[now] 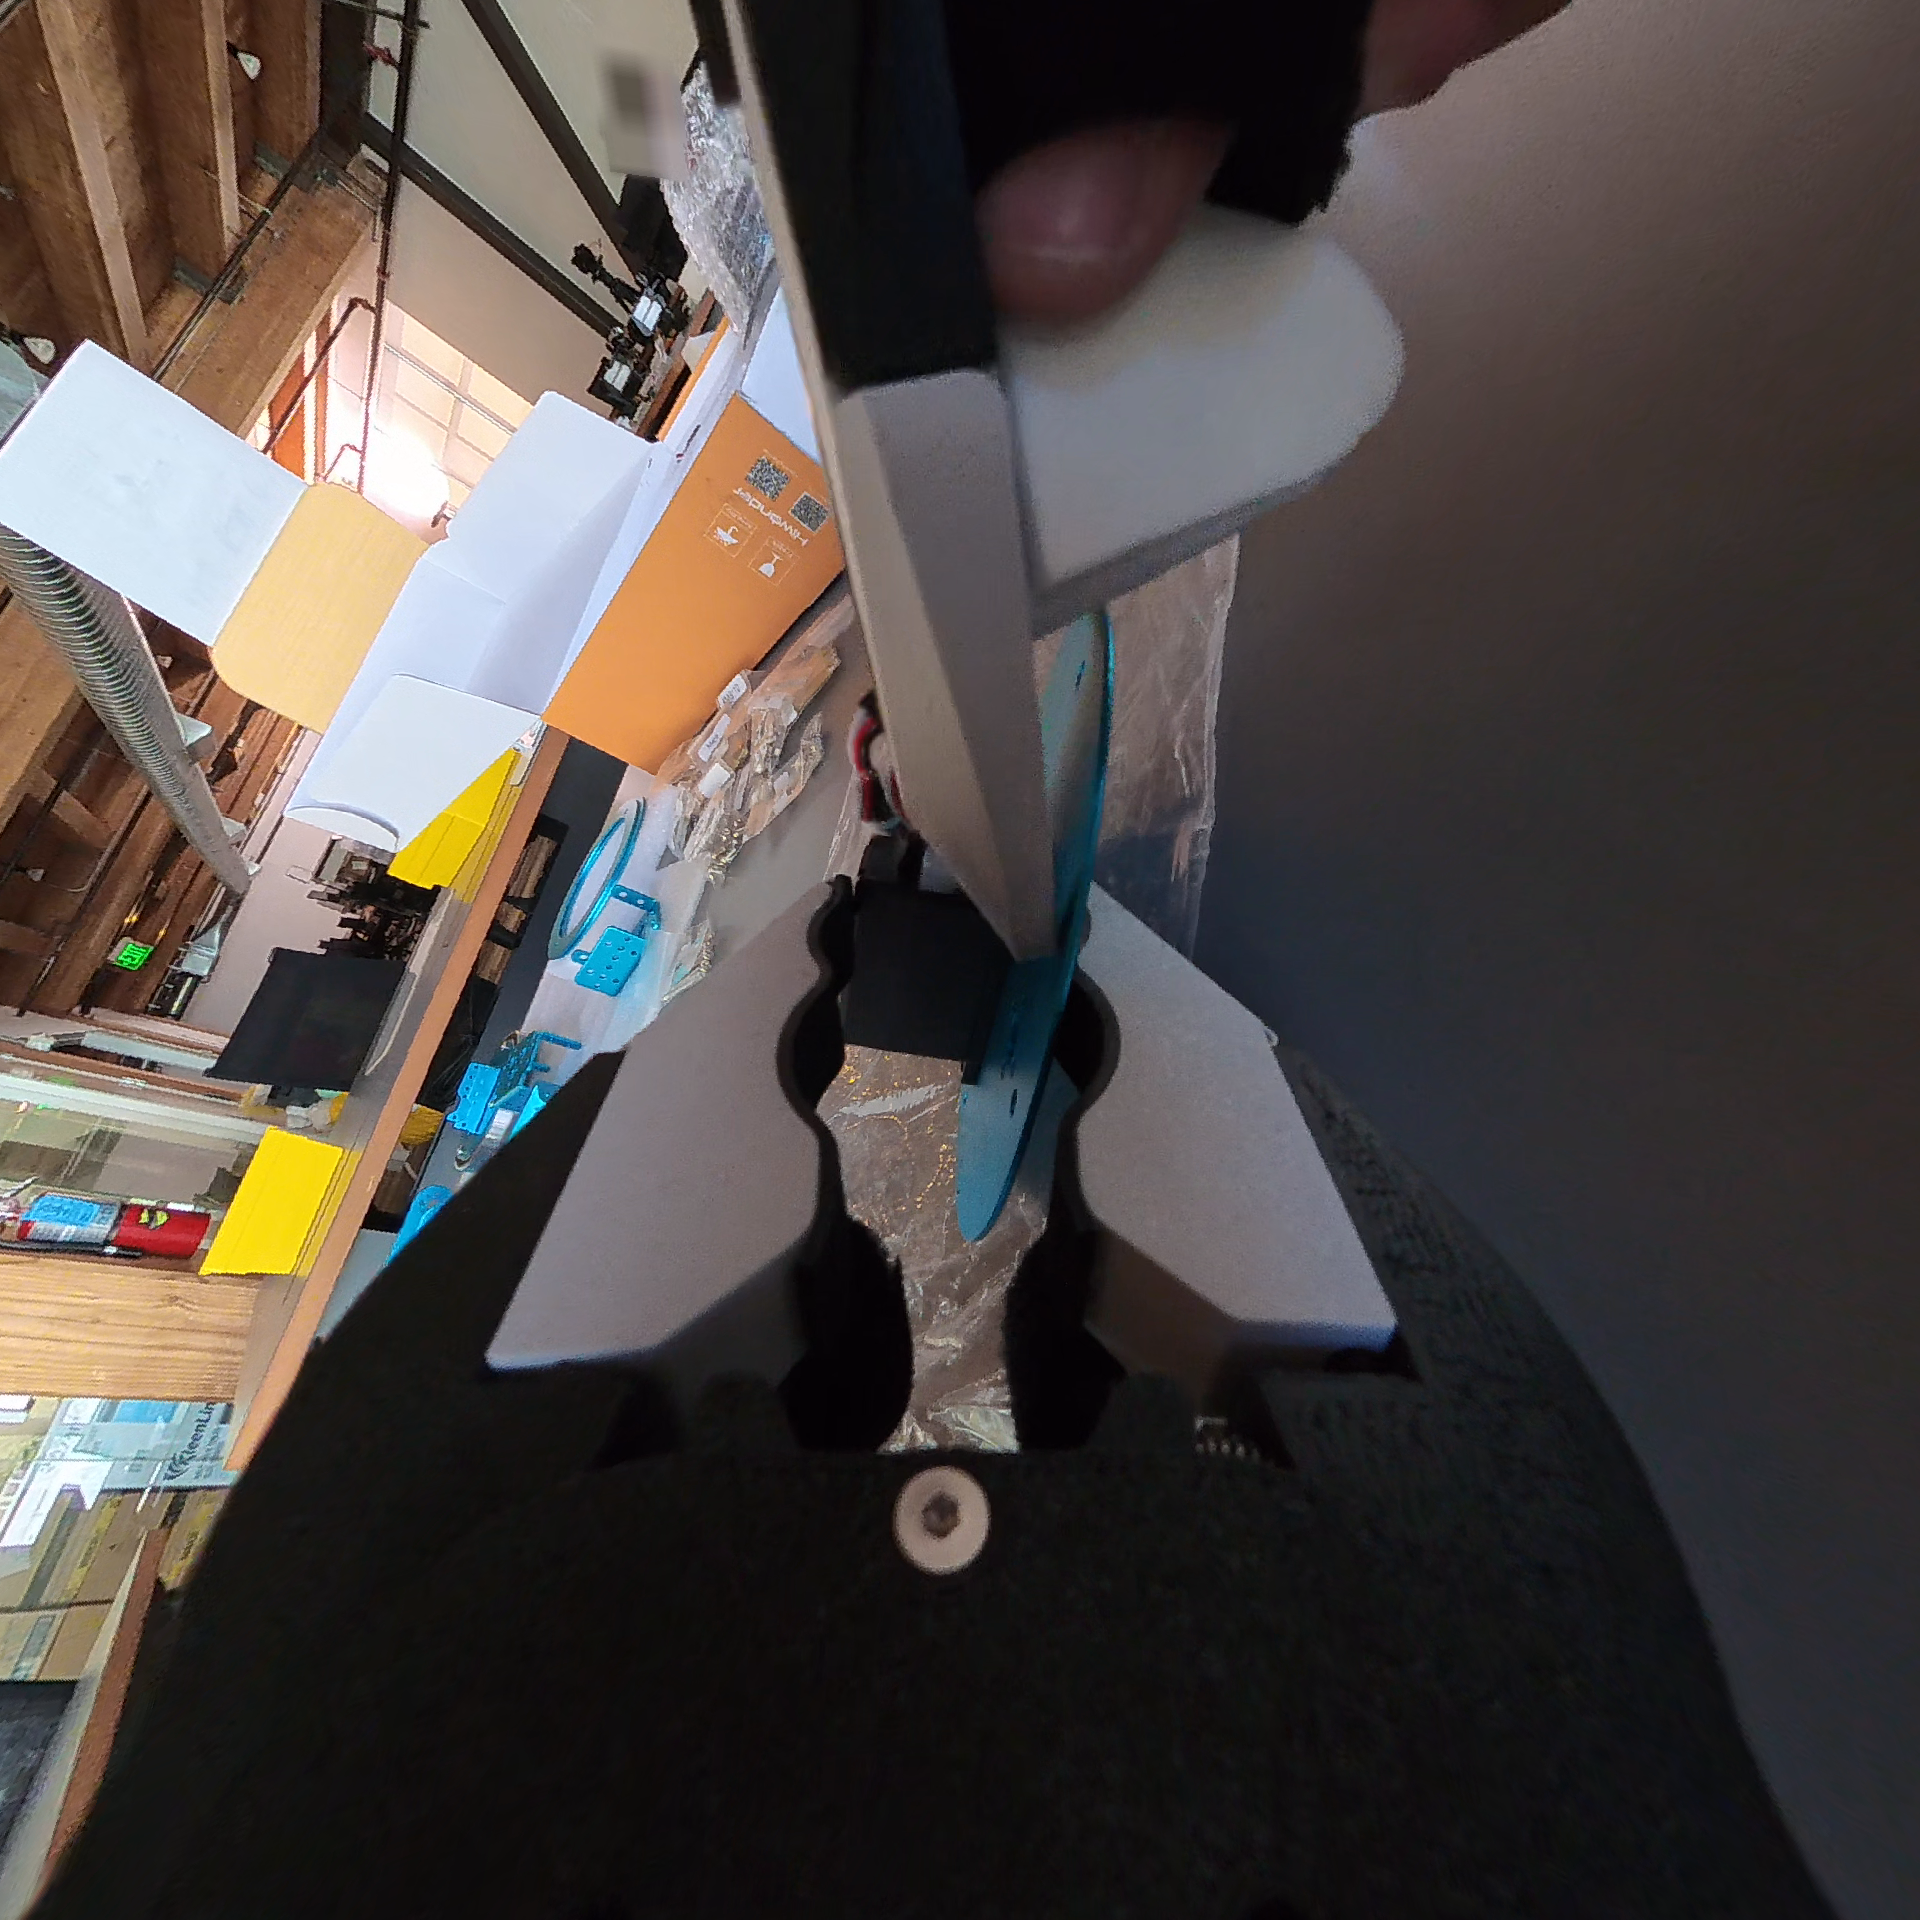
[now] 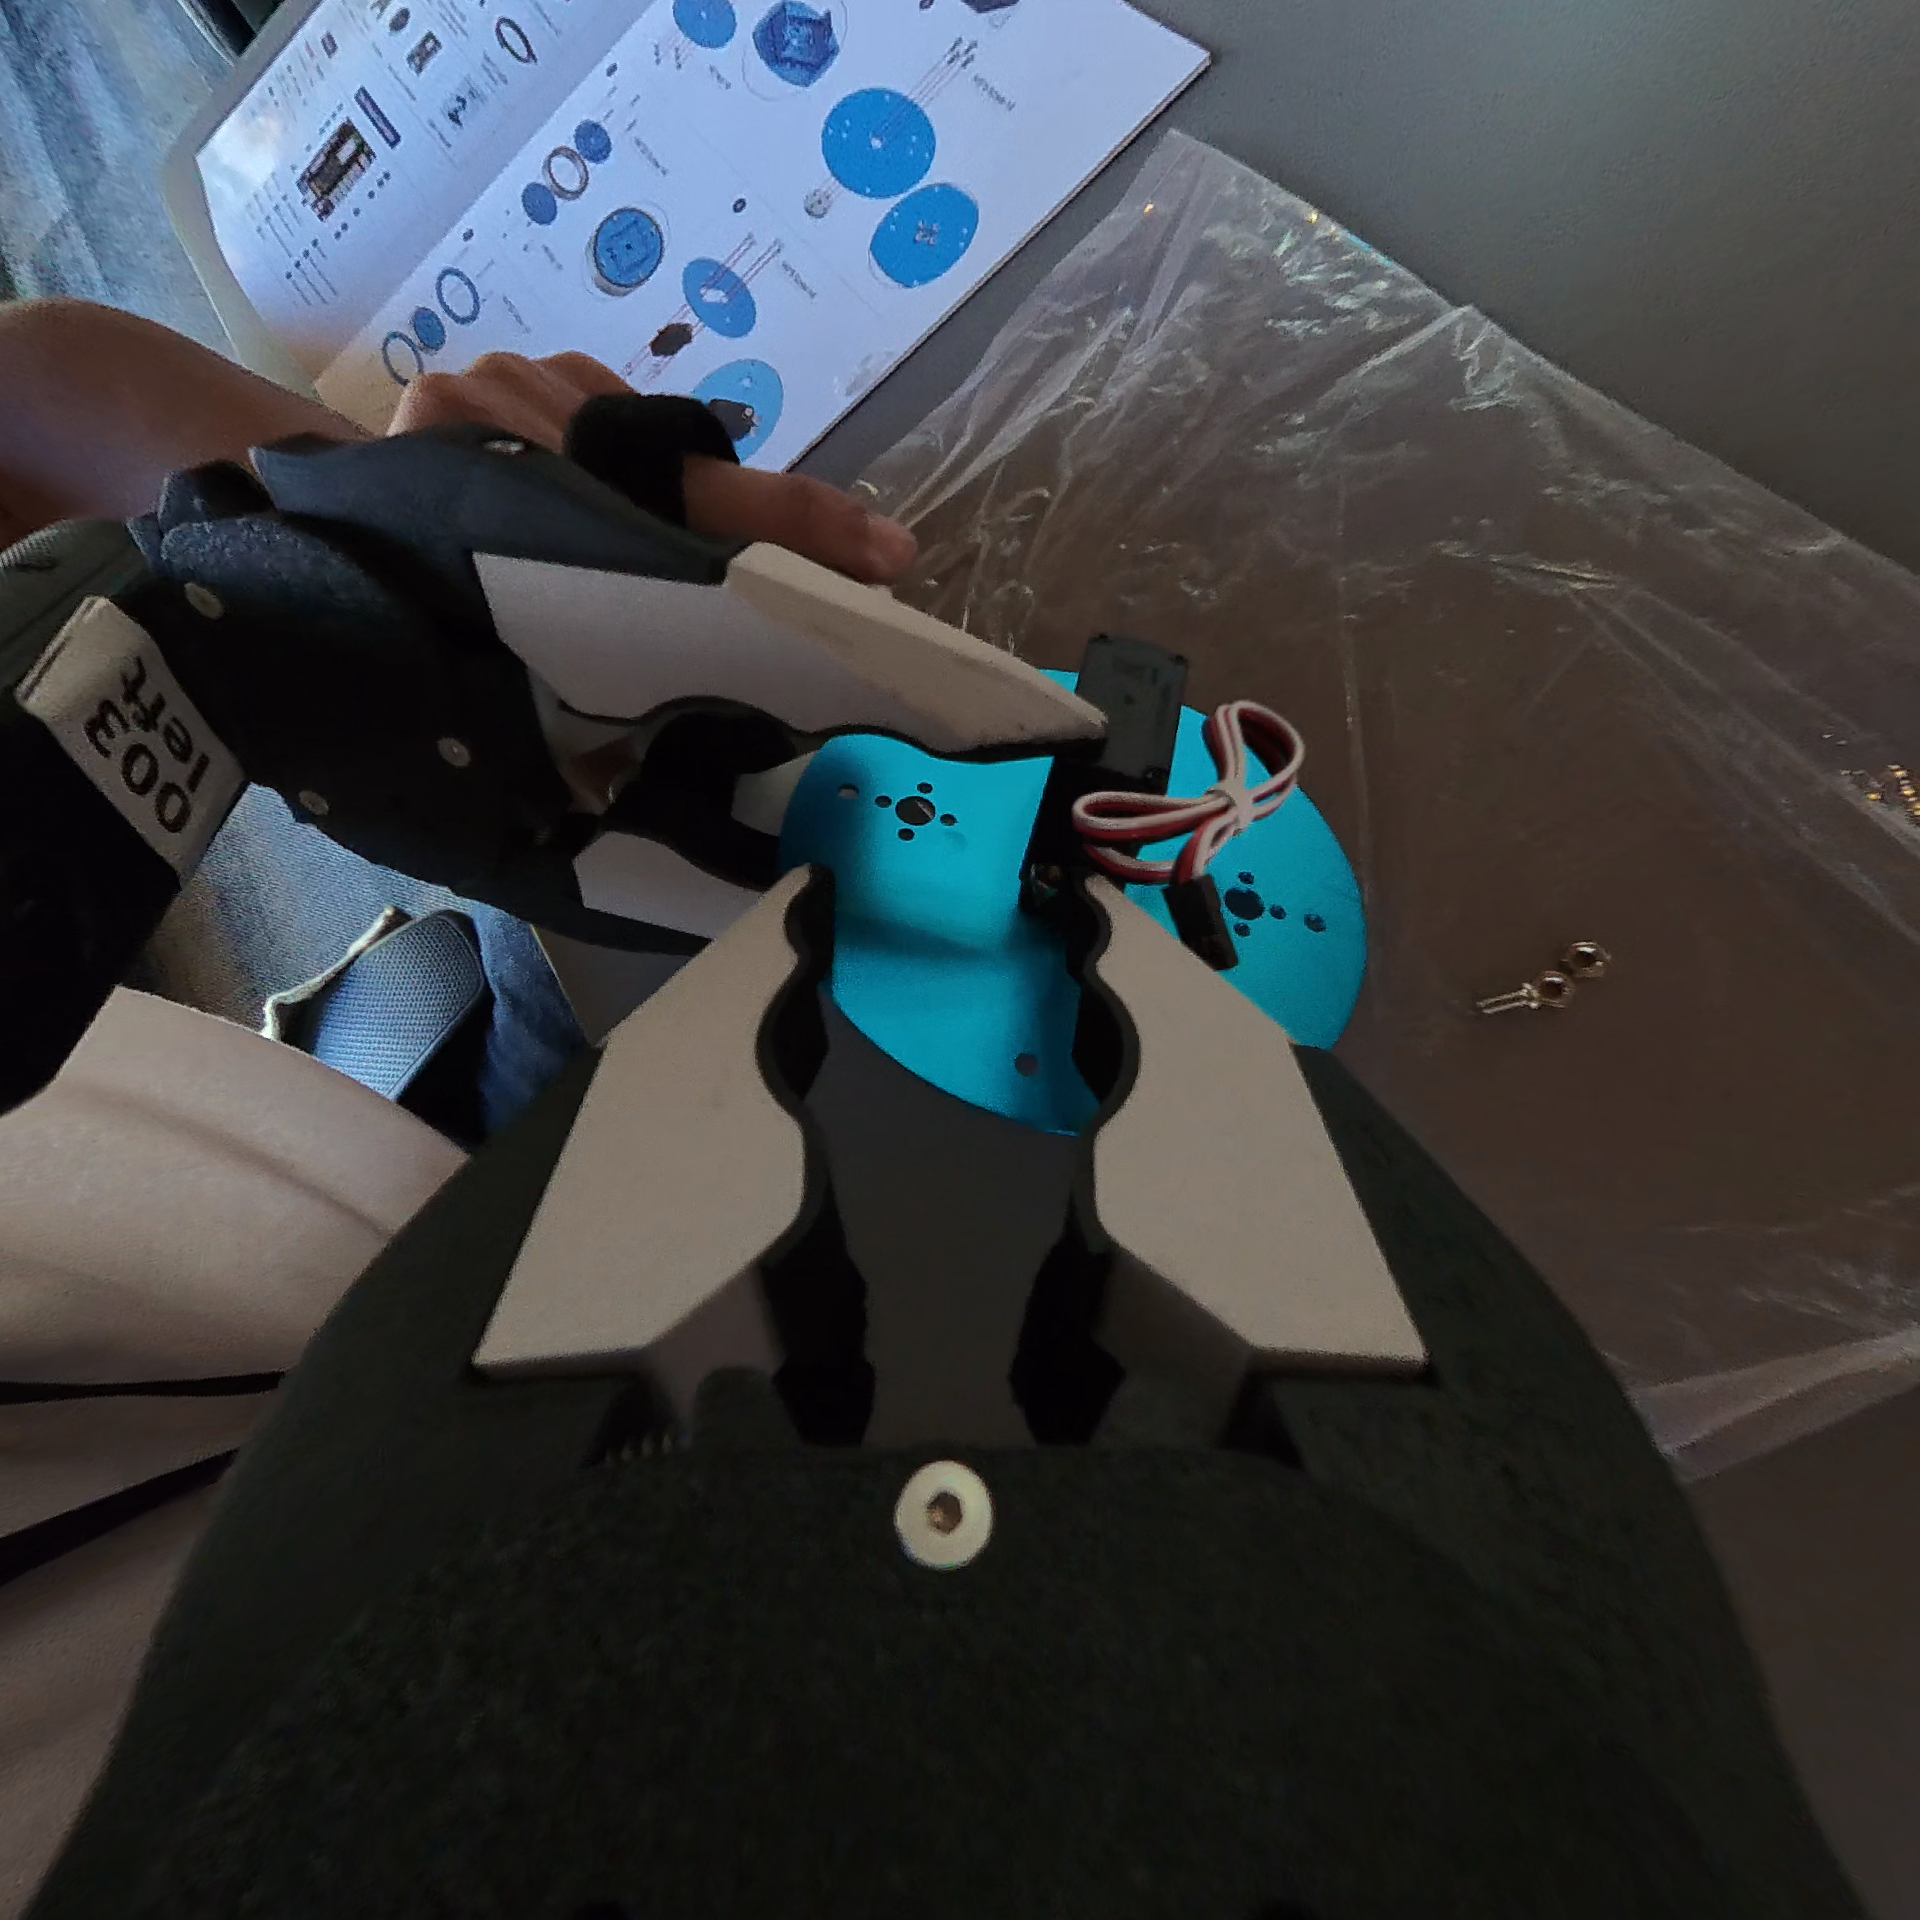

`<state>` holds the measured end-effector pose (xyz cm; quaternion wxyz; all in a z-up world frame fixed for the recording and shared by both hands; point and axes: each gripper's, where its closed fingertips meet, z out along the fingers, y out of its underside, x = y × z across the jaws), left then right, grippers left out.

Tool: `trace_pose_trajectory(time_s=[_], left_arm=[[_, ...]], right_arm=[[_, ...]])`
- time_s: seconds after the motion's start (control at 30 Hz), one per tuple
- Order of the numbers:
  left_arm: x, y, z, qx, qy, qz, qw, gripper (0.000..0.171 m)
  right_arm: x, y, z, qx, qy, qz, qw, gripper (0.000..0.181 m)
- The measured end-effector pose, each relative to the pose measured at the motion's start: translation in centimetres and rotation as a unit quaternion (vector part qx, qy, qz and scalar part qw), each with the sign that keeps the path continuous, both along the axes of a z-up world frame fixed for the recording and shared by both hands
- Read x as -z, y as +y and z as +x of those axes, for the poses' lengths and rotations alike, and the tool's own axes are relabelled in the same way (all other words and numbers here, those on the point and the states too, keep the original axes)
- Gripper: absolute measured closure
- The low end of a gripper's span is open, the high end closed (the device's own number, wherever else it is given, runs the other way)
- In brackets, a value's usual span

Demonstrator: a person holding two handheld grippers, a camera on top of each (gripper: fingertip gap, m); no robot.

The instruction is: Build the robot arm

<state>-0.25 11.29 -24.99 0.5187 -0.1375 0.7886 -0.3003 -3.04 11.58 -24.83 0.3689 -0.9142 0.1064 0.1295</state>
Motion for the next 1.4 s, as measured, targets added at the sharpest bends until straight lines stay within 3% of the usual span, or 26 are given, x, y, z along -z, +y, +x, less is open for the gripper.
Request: trace_pose_trajectory(time_s=[0.13, 0.2, 0.57, 0.77, 0.97, 1.1, 1.27, 1.3, 1.33, 1.4], left_arm=[[0.0, 0.0, 0.0, 0.000, 0.002, -0.004, 1.000, 0.134], [0.0, 0.1, 0.0, 0.000, 0.002, -0.006, 1.000, 0.134], [0.0, 0.2, 0.0, -0.005, 0.002, -0.001, 1.000, 0.134], [0.1, 0.0, 0.0, -0.004, 0.000, 0.001, 1.000, 0.134], [0.0, -0.1, -0.1, -0.001, 0.002, -0.006, 1.000, 0.134], [0.0, -0.2, -0.2, -0.002, -0.001, 0.000, 1.000, 0.134], [0.0, 0.1, -0.1, -0.004, 0.002, -0.004, 1.000, 0.134], [0.1, 0.1, -0.1, -0.005, 0.000, -0.001, 1.000, 0.134], [0.1, 0.1, 0.0, -0.006, 0.000, 0.000, 1.000, 0.134], [0.0, 0.2, 0.1, -0.007, 0.002, -0.007, 1.000, 0.134]], right_arm=[[-0.1, -0.3, 0.0, 0.002, 0.003, -0.006, 1.000, 0.140], [-0.6, -0.6, -0.3, -0.004, 0.017, 0.001, 1.000, 0.153], [-0.3, 0.1, -0.6, -0.010, 0.023, 0.003, 1.000, 0.125], [-0.2, 0.3, -0.9, -0.009, 0.020, 0.007, 1.000, 0.119], [-0.8, -0.5, -1.0, -0.005, 0.045, -0.001, 0.999, 0.133], [-0.5, -0.3, -0.6, 0.002, 0.004, -0.007, 1.000, 0.119], [-0.7, 0.1, -1.2, -0.006, 0.029, 0.003, 1.000, 0.115], [-0.7, -0.1, -1.2, -0.006, 0.028, 0.000, 1.000, 0.123], [-1.1, -0.3, -2.0, -0.025, 0.047, 0.004, 0.999, 0.147], [-1.6, -0.3, -2.4, -0.021, 0.068, 0.015, 0.997, 0.139]])
